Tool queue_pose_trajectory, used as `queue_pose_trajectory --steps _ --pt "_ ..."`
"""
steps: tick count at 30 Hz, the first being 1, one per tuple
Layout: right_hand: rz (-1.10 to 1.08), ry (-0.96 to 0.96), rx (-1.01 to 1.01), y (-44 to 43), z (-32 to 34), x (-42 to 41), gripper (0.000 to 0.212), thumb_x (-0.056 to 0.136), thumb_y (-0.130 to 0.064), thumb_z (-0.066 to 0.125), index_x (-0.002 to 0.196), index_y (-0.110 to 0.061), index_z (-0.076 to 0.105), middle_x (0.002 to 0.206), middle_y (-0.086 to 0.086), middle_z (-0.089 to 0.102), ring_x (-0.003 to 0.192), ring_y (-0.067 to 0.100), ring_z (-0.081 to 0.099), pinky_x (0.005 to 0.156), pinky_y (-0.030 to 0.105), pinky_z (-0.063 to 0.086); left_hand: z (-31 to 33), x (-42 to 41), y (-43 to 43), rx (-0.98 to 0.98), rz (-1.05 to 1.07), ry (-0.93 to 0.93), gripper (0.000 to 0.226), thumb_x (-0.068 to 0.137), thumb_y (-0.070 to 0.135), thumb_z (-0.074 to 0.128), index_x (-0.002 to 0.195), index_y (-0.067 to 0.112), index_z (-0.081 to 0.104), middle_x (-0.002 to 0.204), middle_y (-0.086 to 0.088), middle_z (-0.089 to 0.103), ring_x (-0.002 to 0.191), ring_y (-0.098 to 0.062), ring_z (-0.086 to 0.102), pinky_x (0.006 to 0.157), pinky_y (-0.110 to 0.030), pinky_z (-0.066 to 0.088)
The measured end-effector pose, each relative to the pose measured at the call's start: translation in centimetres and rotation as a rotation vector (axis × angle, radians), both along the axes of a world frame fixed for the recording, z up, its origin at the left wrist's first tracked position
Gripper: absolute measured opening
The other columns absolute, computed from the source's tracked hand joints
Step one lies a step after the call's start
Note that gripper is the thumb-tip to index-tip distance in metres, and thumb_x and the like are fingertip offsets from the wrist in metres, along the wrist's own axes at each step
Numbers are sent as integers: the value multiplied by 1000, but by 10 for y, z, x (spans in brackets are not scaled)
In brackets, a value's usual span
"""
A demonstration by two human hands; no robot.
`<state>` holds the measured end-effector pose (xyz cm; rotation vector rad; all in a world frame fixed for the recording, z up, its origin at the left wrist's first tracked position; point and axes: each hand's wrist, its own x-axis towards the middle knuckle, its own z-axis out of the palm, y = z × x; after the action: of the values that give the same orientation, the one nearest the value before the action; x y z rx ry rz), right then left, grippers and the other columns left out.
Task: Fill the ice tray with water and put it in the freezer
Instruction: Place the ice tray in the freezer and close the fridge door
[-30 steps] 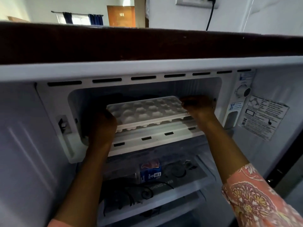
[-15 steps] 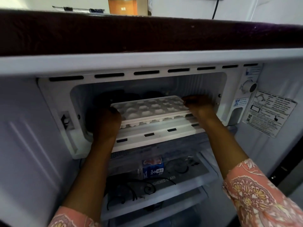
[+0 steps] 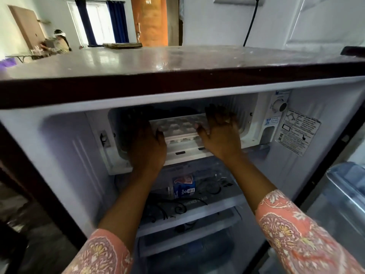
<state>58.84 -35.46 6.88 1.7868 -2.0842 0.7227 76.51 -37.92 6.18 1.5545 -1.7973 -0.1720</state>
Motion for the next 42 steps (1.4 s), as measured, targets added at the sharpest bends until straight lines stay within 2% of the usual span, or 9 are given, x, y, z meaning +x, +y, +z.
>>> queue_pose_trajectory --steps 3,6,11,15,19,23,28,31,42 --pt "-15 41 18 16 2 10 75 87 -57 16 146 -12 19 155 9 20 145 24 10 115 39 -7 -3 7 14 -72 -19 -129 61 100 34 29 149 10 3 157 -12 -2 144 -27 -1 113 -31 -8" --pt "-19 61 55 37 5 21 72 90 -55 17 147 -12 10 157 8 9 146 21 0 114 38 -13 -2 10 33 -135 -84 -196 60 100 31 28 148 8 0 157 -11 -5 144 -24 -4 113 -30 -10" --pt "-17 45 72 83 9 41 72 91 -55 15 147 -11 5 158 7 4 145 18 -2 114 36 -16 2 19 74 -153 -141 -239 58 100 29 22 148 7 -2 156 -9 -8 144 -18 -7 114 -28 -11" --pt "-28 14 184 119 16 52 72 93 -56 13 146 -11 -5 157 6 -6 144 16 -12 114 37 -18 7 26 105 -144 -157 -276 61 94 32 11 147 6 -1 156 -9 -5 143 -15 -8 113 -28 -13" --pt "-20 -14 130 155 15 60 79 86 -58 5 146 -7 4 157 10 1 145 19 -6 115 37 -15 10 30 135 -146 -188 -297 60 96 35 10 147 3 2 156 -12 0 142 -15 -9 113 -28 -14" --pt "-58 8 149 185 15 62 77 86 -55 4 146 -7 5 157 9 2 145 19 -7 113 36 -20 9 30 161 -194 -177 -288 64 94 37 11 145 0 16 154 -16 14 143 -19 3 116 -33 -2" --pt "-90 13 162 227 16 64 76 85 -55 -2 146 -10 -5 157 8 -7 144 18 -14 101 28 -35 11 30 198 -151 -205 -303 69 90 44 -1 148 6 3 156 -8 -4 142 -13 -11 112 -25 -18" --pt "-98 5 167 251 18 66 78 82 -55 -5 146 -10 -4 157 7 -7 144 18 -14 102 29 -35 9 29 220 -144 -201 -308 68 89 43 -4 148 8 -2 154 -4 -12 141 -13 -16 111 -27 -20" --pt "-110 13 176 363 26 87 79 80 -53 -8 146 -10 -4 157 7 -7 144 17 -14 102 32 -34 16 37 332 -121 -197 -299 66 88 45 -4 145 12 -7 153 -2 -15 140 -14 -18 109 -27 -23"
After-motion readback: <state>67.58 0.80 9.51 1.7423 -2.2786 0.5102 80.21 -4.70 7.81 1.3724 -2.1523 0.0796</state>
